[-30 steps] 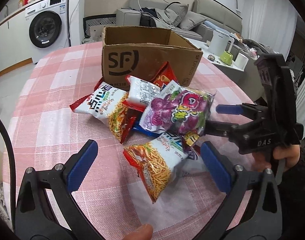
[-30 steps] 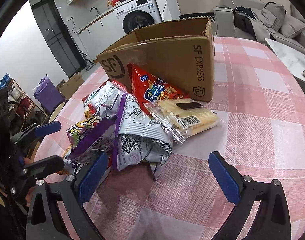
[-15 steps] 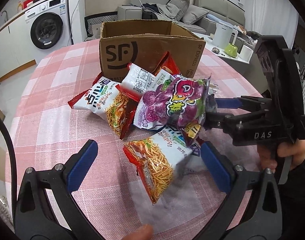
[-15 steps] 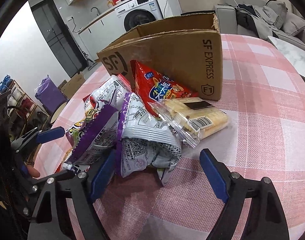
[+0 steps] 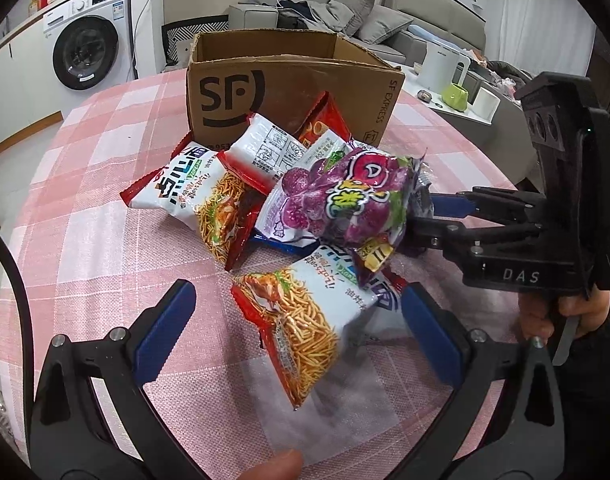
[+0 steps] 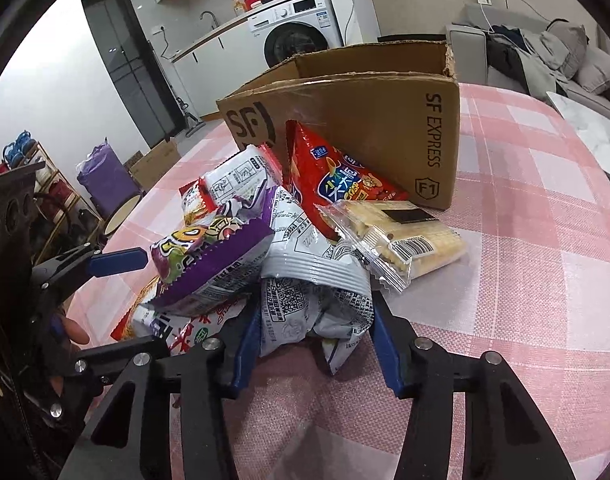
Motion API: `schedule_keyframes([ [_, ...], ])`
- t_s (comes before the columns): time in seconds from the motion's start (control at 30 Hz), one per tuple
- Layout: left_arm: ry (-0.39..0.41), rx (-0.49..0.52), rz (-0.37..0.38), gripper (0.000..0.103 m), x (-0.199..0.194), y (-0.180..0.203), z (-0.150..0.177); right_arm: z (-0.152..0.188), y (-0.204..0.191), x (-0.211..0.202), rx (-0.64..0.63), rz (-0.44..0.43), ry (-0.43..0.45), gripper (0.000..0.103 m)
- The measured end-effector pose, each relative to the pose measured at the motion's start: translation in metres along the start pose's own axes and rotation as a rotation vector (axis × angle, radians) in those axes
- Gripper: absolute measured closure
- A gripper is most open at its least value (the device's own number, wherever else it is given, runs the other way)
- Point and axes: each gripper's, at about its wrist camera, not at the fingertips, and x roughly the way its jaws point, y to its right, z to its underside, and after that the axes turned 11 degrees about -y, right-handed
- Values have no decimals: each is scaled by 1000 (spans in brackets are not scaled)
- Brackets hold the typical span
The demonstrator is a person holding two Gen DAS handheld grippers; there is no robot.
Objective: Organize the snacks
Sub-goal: 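Grasp the orange noodle-snack bag with the left gripper while the right gripper grasps the silver bag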
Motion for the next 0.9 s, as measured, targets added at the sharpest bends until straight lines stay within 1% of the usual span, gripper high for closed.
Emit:
schedule_keyframes([
  [0.1, 0, 1, 16, 1, 1, -1, 0, 2, -2, -5, -12, 6, 14, 52],
  [0.17, -6, 3, 36, 5, 3, -1, 0, 4, -3, -9, -18, 8, 16, 52],
  [0.3, -20, 10, 70, 7, 7, 4, 2, 6, -3, -14, -19, 9, 19, 52],
  [0.4, -27, 14, 98, 14, 11, 6, 1, 6, -6, -14, -30, 7, 17, 52],
  [0.6, -17, -5, 113, 21, 13, 4, 2, 9, -9, -14, -49, -1, 9, 52],
  [0.77, -7, -12, 110, 32, 11, 1, 3, 10, -11, -13, -64, -3, 3, 52],
  [0.83, -8, -7, 112, 35, 11, 1, 2, 11, -11, -13, -63, -4, 2, 52],
  [0.9, -17, -4, 112, 35, 9, 1, 1, 10, -10, -13, -62, -4, 2, 52],
])
